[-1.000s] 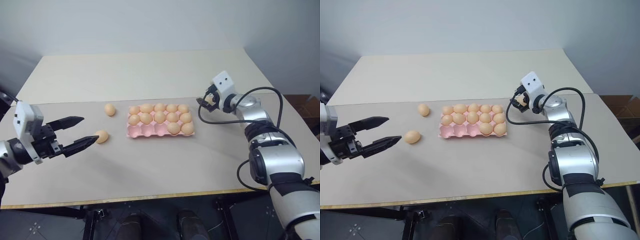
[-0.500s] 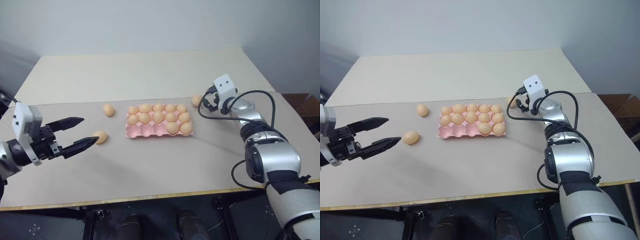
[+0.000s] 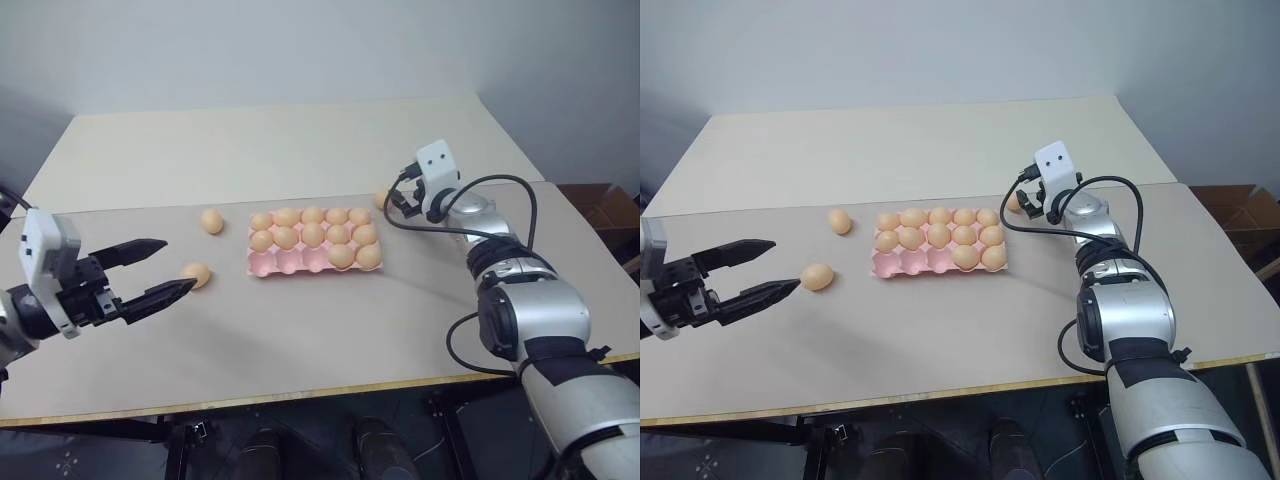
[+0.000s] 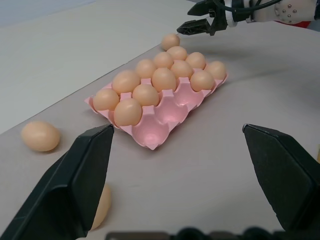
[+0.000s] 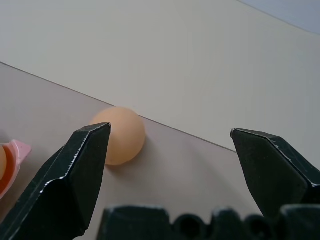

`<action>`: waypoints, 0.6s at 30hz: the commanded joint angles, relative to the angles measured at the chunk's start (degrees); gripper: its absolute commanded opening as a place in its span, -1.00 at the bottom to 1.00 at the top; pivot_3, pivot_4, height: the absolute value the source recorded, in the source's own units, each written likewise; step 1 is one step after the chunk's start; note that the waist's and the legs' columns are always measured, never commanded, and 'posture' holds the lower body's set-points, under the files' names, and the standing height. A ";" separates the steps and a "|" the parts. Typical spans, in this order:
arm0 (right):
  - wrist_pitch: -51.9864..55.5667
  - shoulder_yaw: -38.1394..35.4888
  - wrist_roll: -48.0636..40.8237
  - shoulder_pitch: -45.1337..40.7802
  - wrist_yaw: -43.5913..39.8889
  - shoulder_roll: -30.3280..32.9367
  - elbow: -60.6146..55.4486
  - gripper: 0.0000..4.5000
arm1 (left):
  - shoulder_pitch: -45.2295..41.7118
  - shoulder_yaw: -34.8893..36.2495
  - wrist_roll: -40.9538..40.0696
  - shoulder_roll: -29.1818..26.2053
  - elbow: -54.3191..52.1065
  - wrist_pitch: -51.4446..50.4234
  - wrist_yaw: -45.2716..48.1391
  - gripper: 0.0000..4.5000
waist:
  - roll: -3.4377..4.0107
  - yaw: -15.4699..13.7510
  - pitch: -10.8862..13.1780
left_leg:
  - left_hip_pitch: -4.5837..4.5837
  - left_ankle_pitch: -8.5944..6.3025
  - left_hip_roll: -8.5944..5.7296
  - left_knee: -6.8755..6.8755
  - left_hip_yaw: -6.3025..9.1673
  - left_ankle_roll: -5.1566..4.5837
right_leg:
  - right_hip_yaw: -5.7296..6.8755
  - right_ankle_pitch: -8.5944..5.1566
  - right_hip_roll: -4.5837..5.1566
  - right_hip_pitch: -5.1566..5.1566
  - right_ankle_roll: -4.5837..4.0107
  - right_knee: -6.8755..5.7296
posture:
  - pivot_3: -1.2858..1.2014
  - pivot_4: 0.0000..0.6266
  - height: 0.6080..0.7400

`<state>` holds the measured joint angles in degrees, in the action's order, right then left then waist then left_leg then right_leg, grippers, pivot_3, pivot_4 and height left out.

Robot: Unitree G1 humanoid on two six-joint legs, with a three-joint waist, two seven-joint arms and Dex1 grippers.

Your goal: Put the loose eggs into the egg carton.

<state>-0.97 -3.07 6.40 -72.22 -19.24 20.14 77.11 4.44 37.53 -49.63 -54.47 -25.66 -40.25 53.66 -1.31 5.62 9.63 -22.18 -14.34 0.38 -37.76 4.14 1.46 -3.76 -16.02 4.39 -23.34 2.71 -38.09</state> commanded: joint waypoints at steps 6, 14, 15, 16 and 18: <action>0.06 -1.58 -0.85 -0.91 0.26 -1.04 -0.76 0.99 | 1.72 4.54 -1.39 -0.43 -2.38 -0.76 -0.40 1.00 | 0.01 0.05 0.00 | -0.01 0.00 0.00 0.01 0.00 0.00 | 0.00 0.00 0.00 0.00 0.00 0.01 | 0.03 -0.52 1.00; 0.83 -1.69 -0.79 -0.47 0.98 -1.88 -0.42 0.99 | 2.15 5.19 -1.37 -0.51 -2.31 -0.97 -0.06 1.00 | 0.01 0.06 0.01 | 0.00 0.00 0.00 0.01 0.00 0.00 | 0.00 0.00 0.00 0.00 0.00 0.01 | 0.03 -0.52 1.00; 0.96 -1.80 -0.85 -0.50 1.17 -1.99 -0.37 0.99 | 2.15 5.23 -1.35 -0.56 -2.30 -0.99 -0.04 1.00 | 0.01 0.06 0.01 | 0.00 0.00 0.00 0.01 0.00 0.00 | 0.00 0.00 0.00 0.00 0.00 0.01 | 0.03 -0.52 1.00; 1.04 -1.91 -0.92 -0.58 1.41 -2.10 -0.34 0.99 | 2.10 5.28 -1.37 -0.62 -2.27 -1.05 -0.04 1.00 | 0.01 0.06 0.01 | 0.00 0.00 0.00 0.01 0.00 0.00 | 0.00 0.00 0.00 0.00 0.00 0.01 | 0.03 -0.52 1.00; 1.14 -2.12 -1.02 -0.71 1.57 -2.24 -0.32 0.99 | 2.08 5.43 -1.38 -0.68 -2.25 -1.12 -0.03 1.00 | 0.01 0.08 0.01 | 0.00 0.00 0.00 0.01 0.00 0.00 | 0.00 0.00 0.00 0.00 0.00 0.01 | 0.03 -0.52 1.00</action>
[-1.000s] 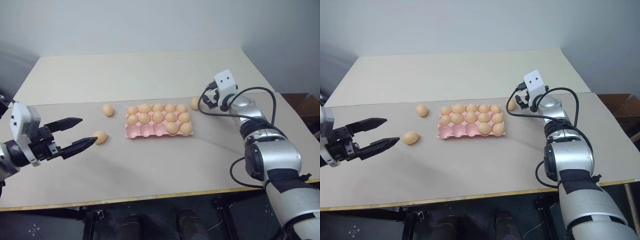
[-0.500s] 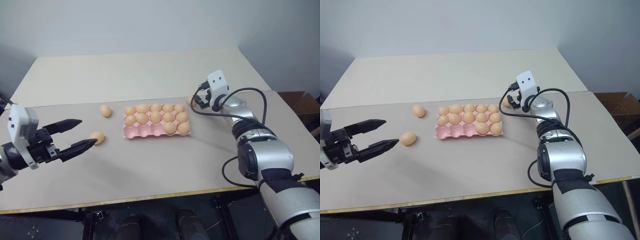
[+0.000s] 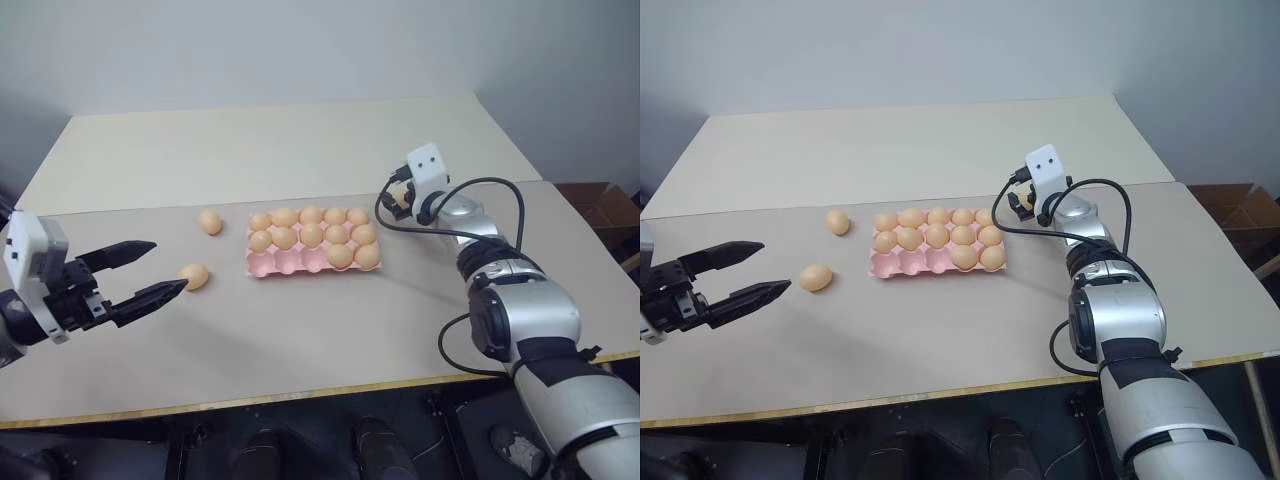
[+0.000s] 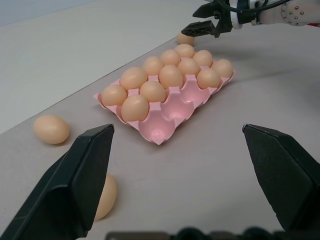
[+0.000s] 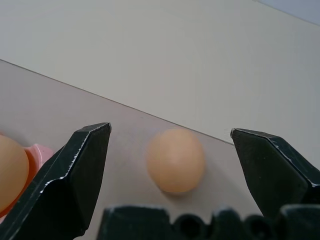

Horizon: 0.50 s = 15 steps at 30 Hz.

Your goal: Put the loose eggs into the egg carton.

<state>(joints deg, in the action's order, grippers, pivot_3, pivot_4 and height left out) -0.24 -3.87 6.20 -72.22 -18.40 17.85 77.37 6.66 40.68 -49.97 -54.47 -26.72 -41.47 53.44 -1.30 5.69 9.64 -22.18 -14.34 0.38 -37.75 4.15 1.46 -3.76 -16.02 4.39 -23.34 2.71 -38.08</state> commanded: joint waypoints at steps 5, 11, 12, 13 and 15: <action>0.55 -1.50 -0.61 -0.68 0.93 0.06 -0.52 0.99 | 0.13 2.58 -0.99 -0.51 -1.51 0.03 0.02 1.00 | 0.00 0.00 0.00 | -0.01 0.00 0.00 0.00 0.00 0.00 | 0.00 0.00 0.00 0.00 0.00 0.00 | 0.03 -0.52 1.00; 0.68 -1.70 -0.26 0.36 1.50 0.63 -0.43 0.99 | 0.63 3.01 -1.08 -0.21 -1.97 0.02 -0.17 1.00 | 0.00 0.00 0.00 | 0.00 0.00 0.00 0.00 0.00 0.00 | 0.00 0.00 0.00 0.00 0.00 0.00 | 0.03 -0.52 1.00; 0.76 -1.71 -0.19 0.49 1.78 0.69 -0.39 0.99 | 0.72 3.08 -1.10 -0.19 -2.06 0.02 -0.21 1.00 | 0.00 0.00 0.00 | 0.00 0.00 0.00 0.00 0.00 0.00 | 0.00 0.00 0.00 0.00 0.00 0.00 | 0.03 -0.52 1.00; 0.87 -1.81 -0.21 0.62 2.14 0.74 -0.36 0.99 | 0.89 3.23 -1.18 -0.12 -2.21 -0.01 -0.25 1.00 | 0.00 0.00 0.00 | -0.01 0.00 0.00 0.00 0.00 0.00 | 0.00 0.00 0.00 0.00 0.00 0.00 | 0.03 -0.52 1.00; 0.99 -1.89 -0.22 0.74 2.49 0.79 -0.34 0.99 | 1.13 3.50 -1.34 -0.05 -2.41 -0.06 -0.33 1.00 | 0.00 0.00 0.00 | -0.01 0.00 0.00 0.00 0.00 0.00 | 0.00 0.00 0.00 0.00 0.00 0.00 | 0.03 -0.52 1.00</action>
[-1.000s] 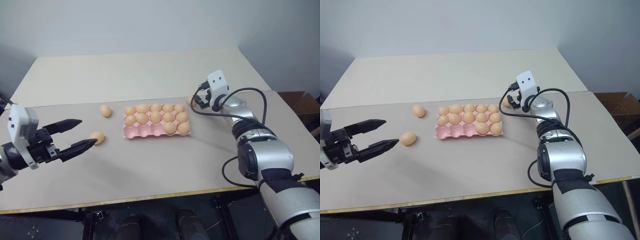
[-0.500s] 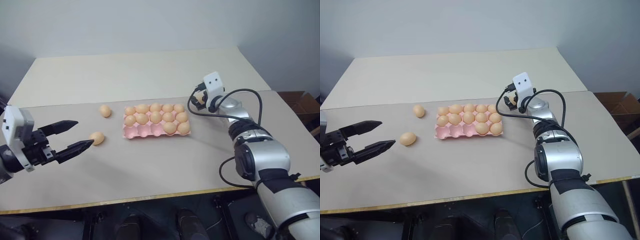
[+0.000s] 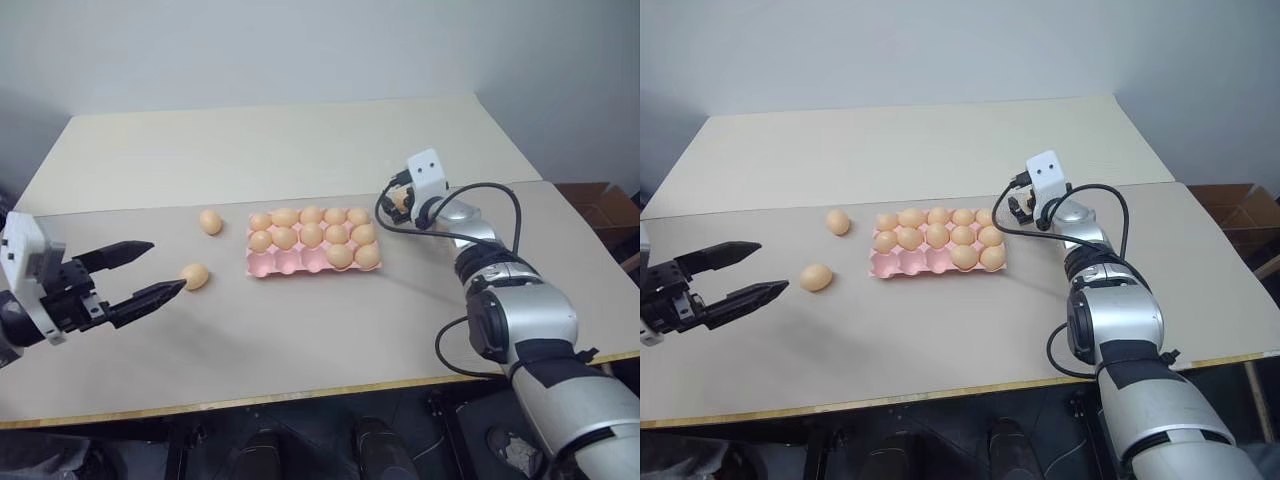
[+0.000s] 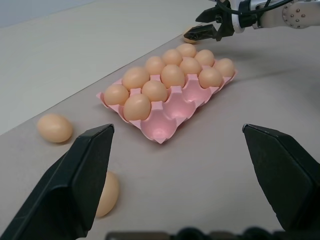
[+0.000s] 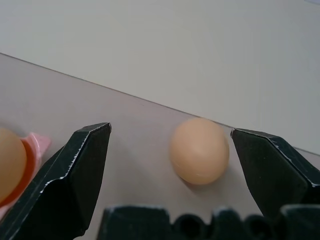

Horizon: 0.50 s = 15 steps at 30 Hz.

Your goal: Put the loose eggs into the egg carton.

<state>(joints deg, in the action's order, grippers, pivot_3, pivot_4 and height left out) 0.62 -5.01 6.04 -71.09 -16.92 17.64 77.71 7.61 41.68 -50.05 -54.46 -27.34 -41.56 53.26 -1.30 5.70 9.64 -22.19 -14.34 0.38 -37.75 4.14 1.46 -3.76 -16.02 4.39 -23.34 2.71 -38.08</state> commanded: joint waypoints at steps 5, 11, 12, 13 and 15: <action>0.23 -0.90 -0.17 -0.43 1.49 1.04 -0.69 0.99 | 0.74 3.16 -1.44 -0.17 -1.81 0.06 -0.21 1.00 | 0.00 0.05 0.00 | 0.01 0.00 0.00 0.00 0.00 0.00 | 0.00 0.00 0.00 0.00 0.00 0.00 | 0.03 -0.52 1.00; 0.45 -0.99 -0.13 0.10 2.06 1.04 -0.59 0.99 | 1.10 3.35 -1.64 -0.10 -2.05 0.18 -0.25 1.00 | 0.00 0.04 0.00 | 0.00 0.00 0.00 0.00 0.00 0.00 | 0.00 0.00 0.00 0.00 0.00 0.00 | 0.03 -0.52 1.00; 0.56 -1.06 -0.17 0.26 2.24 0.93 -0.54 0.99 | 1.22 3.47 -1.70 -0.10 -2.14 0.18 -0.22 1.00 | 0.00 0.05 0.00 | 0.00 0.00 0.00 0.00 0.00 0.00 | 0.00 0.00 0.00 0.00 0.00 0.00 | 0.03 -0.52 1.00; 0.63 -1.11 -0.21 0.36 2.37 0.86 -0.51 0.99 | 1.30 3.55 -1.74 -0.11 -2.21 0.18 -0.21 1.00 | 0.00 0.05 0.00 | 0.00 0.00 0.00 0.00 0.00 0.00 | 0.00 0.00 0.00 0.00 0.00 0.00 | 0.03 -0.52 1.00; 0.73 -1.19 -0.25 0.44 2.69 0.58 -0.46 0.99 | 1.51 3.94 -1.86 -0.23 -2.37 0.04 -0.21 1.00 | 0.00 0.04 0.00 | 0.00 0.00 0.00 0.00 0.00 0.00 | 0.00 0.00 0.00 0.00 0.00 0.00 | 0.03 -0.52 1.00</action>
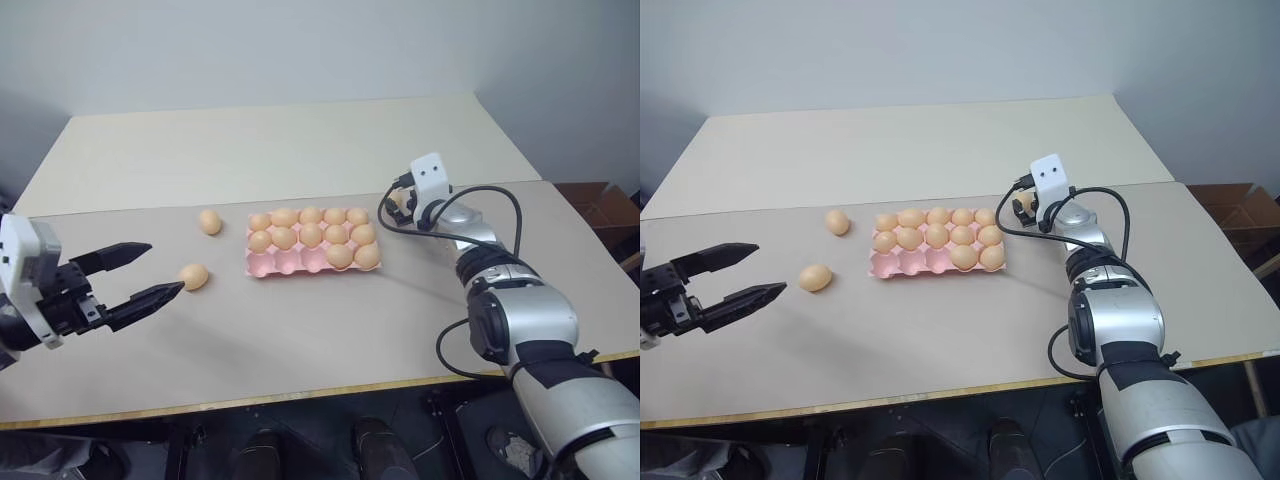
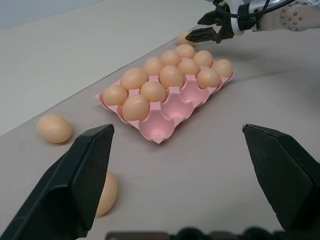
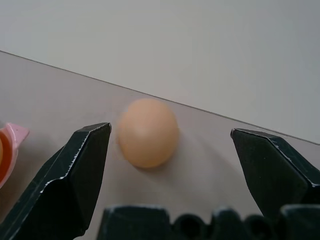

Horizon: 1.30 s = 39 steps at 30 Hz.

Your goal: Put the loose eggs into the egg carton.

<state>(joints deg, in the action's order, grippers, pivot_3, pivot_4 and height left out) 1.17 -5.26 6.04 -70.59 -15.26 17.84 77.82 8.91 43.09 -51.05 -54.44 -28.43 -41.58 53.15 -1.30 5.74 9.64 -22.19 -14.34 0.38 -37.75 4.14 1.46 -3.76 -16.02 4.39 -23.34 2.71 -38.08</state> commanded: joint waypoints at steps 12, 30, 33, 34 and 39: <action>-0.04 -0.96 -0.26 0.02 0.65 -0.01 -0.61 0.99 | 1.68 3.93 -1.44 -0.05 -2.13 0.02 -0.55 1.00 | 0.00 0.02 0.00 | 0.00 0.00 0.00 0.00 0.00 0.00 | 0.00 0.00 0.00 0.00 0.00 0.00 | 0.03 -0.52 1.00; 0.42 -1.06 -0.40 0.43 -0.96 -0.83 -0.44 0.99 | 2.81 5.95 -2.31 -0.47 -2.87 -1.26 -0.47 1.00 | 0.00 0.04 0.00 | 0.00 0.00 0.00 0.01 0.00 0.00 | 0.00 0.00 0.00 0.00 0.00 0.01 | 0.03 -0.52 1.00; 0.47 -1.37 -0.71 0.46 -1.11 -1.04 -0.43 0.99 | 3.54 6.98 -2.77 -0.59 -3.32 -1.93 -0.36 1.00 | 0.00 0.04 0.00 | 0.00 0.00 0.00 0.01 0.00 0.00 | 0.00 0.00 0.00 0.00 0.00 0.01 | 0.03 -0.52 1.00; 0.41 -1.50 -0.84 0.49 -1.26 -1.12 -0.44 0.99 | 3.85 7.41 -2.94 -0.63 -3.55 -2.21 -0.37 1.00 | 0.00 0.04 0.00 | 0.00 0.00 0.00 0.01 0.00 0.00 | 0.00 0.00 0.00 0.00 0.00 0.01 | 0.03 -0.52 1.00; 0.35 -1.77 -1.04 0.65 -1.15 -1.71 -0.46 0.99 | 5.36 9.61 -4.00 -0.58 -4.98 -3.71 -0.86 1.00 | 0.01 0.05 0.01 | 0.01 0.00 0.00 0.01 0.00 0.00 | 0.00 0.00 0.00 0.00 0.00 0.01 | 0.03 -0.52 1.00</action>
<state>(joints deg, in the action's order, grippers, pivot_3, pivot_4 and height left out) 1.43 -5.91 5.65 -69.26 -16.31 16.27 78.21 14.09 49.96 -54.05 -54.46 -31.54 -44.94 52.59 -1.29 5.79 9.65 -22.18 -14.34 0.38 -37.74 4.14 1.46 -3.77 -16.02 4.39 -23.34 2.71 -38.07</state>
